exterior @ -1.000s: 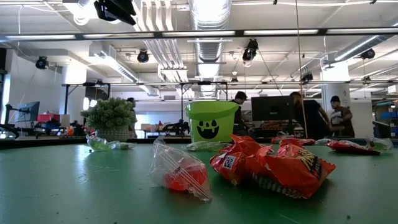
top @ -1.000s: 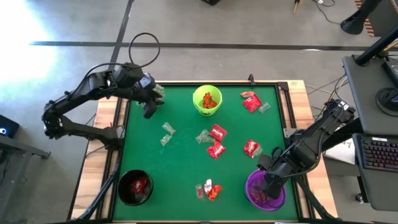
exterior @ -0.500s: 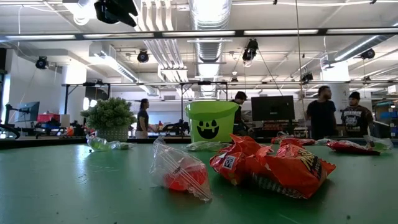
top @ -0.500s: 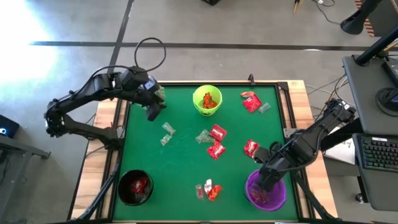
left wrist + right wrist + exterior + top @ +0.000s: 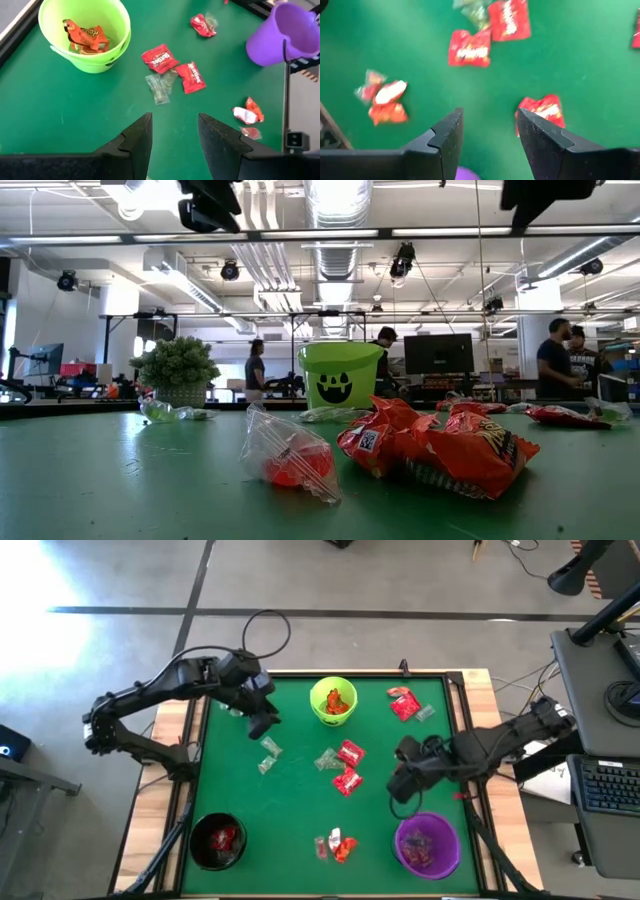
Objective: Organize candy in baskets
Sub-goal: Put the orange chocolate bar into the green bucket
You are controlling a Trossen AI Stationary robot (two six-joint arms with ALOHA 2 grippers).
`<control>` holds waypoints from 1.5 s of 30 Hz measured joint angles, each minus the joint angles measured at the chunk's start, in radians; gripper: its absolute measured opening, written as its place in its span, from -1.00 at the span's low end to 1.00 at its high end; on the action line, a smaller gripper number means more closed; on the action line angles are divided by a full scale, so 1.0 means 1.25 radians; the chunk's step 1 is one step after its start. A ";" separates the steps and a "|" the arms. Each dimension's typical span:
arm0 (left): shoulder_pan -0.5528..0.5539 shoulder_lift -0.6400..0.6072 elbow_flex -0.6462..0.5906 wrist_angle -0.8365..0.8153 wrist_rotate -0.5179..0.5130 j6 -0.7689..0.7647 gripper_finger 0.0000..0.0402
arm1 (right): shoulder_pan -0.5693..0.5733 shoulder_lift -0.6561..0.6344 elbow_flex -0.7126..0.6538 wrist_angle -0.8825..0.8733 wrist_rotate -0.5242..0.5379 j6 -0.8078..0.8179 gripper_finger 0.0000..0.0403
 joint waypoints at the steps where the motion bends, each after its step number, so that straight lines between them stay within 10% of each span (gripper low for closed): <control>1: 0.000 0.001 0.000 -0.001 0.000 0.011 -0.30 | -0.015 -0.003 0.000 0.000 0.011 -0.006 -0.13; 17: -0.017 0.006 0.000 0.000 -0.010 0.038 -0.30 | -0.233 -0.020 0.000 0.001 0.050 -0.077 -0.12; 23: -0.078 0.014 0.000 0.045 -0.022 -0.117 -0.30 | -0.242 -0.023 0.000 0.001 0.048 -0.158 -0.13; 34: -0.269 0.114 -0.001 0.084 -0.277 -0.436 -0.30 | -0.242 -0.029 0.000 -0.003 -0.021 -0.378 -0.17; 45: -0.400 0.267 -0.001 0.159 -0.283 -0.737 -0.30 | -0.242 -0.030 0.000 -0.016 -0.017 -0.508 -0.22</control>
